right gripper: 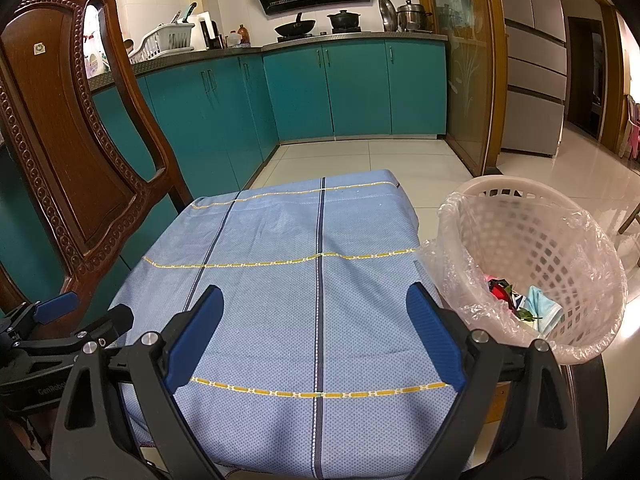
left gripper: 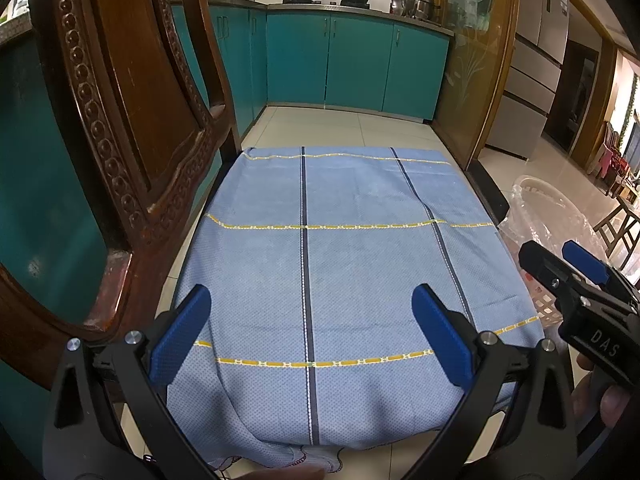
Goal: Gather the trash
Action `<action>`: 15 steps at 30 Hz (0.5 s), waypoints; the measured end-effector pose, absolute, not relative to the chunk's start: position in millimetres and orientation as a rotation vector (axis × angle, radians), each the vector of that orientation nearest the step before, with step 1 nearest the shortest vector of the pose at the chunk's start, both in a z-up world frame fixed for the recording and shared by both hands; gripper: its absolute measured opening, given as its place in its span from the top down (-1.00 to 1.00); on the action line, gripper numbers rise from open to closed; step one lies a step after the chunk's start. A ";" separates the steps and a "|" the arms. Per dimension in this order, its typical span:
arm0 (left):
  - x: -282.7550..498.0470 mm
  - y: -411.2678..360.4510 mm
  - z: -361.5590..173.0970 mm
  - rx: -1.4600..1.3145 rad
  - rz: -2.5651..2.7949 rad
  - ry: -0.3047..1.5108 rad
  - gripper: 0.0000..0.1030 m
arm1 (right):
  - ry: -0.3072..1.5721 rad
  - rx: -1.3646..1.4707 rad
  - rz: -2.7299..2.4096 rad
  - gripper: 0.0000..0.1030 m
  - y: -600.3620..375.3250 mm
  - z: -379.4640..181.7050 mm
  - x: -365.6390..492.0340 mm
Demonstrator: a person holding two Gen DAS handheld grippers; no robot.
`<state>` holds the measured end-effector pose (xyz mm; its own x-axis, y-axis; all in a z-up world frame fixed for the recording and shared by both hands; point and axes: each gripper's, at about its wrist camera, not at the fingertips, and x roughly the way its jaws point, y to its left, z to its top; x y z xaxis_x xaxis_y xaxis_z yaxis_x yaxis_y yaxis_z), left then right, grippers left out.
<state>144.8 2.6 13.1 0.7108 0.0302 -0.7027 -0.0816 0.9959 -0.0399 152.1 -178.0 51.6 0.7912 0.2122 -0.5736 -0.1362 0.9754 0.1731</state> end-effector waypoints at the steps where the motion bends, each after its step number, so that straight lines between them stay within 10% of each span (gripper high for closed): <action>1: 144.7 2.7 13.0 -0.070 0.062 0.778 -0.94 | 0.631 0.126 0.188 -0.76 -178.0 51.6 152.2; 15: 144.6 4.8 13.7 -0.072 0.056 0.780 -0.94 | 0.630 0.118 0.192 -0.76 -175.4 49.4 149.9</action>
